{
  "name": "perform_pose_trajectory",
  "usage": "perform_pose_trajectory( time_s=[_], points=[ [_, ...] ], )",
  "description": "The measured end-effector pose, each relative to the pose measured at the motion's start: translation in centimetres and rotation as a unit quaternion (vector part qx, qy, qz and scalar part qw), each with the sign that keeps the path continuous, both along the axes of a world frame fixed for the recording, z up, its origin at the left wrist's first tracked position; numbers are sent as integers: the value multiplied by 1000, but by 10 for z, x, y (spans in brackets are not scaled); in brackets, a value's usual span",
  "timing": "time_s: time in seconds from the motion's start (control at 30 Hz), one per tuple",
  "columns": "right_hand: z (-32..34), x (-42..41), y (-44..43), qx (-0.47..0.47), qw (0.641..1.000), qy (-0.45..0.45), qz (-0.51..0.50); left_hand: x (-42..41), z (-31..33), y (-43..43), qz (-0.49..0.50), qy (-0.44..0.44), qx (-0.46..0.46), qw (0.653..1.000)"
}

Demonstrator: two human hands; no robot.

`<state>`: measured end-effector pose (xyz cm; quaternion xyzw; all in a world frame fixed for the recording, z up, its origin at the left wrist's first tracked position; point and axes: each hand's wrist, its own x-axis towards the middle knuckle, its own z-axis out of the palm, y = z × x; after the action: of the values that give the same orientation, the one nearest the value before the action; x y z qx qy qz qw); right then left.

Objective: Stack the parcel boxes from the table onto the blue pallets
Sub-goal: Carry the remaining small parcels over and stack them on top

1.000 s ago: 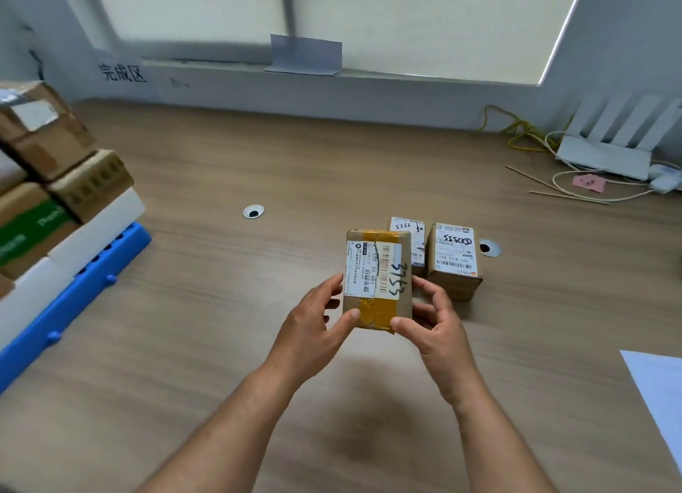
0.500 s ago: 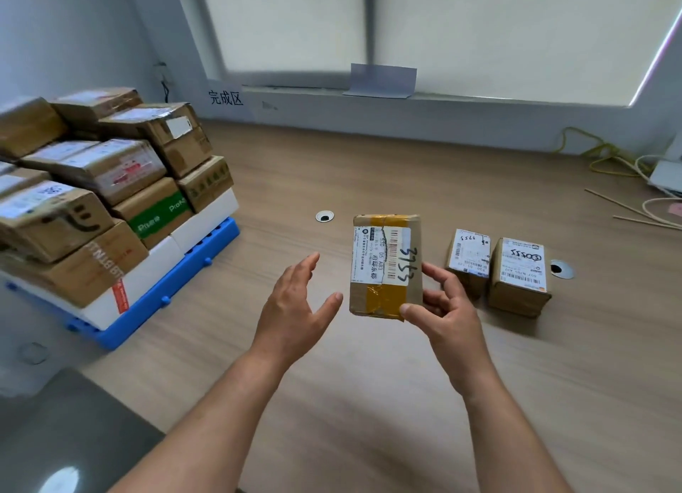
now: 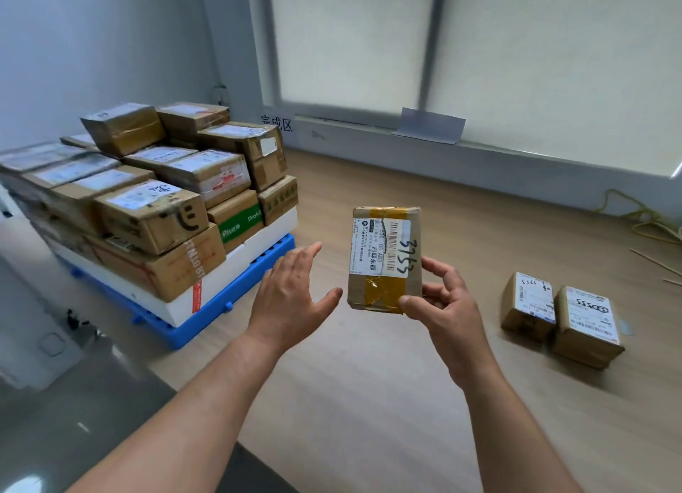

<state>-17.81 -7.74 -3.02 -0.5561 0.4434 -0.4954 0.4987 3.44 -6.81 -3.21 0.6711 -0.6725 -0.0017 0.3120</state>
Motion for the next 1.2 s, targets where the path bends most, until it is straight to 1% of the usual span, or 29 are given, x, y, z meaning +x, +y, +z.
perform_pose_trajectory(
  time_s=[0.37, 0.6, 0.8, 0.97, 1.2],
  points=[
    [30, 159, 7, -39, 999, 10, 19, 160, 36, 22, 21, -35, -68, 997],
    [38, 240, 5, -56, 998, 15, 15, 242, 45, 29, 23, -66, -71, 995],
    [59, 291, -16, -76, 997, 24, 21, 293, 57, 11, 32, -88, -82, 992],
    [69, 323, -47, -84, 996, 12, 33, 323, 63, -15, 41, -107, -94, 989],
    [82, 365, -105, -55, 996, -39, 53, 365, 80, -54, 61, -139, -74, 986]
  ],
)
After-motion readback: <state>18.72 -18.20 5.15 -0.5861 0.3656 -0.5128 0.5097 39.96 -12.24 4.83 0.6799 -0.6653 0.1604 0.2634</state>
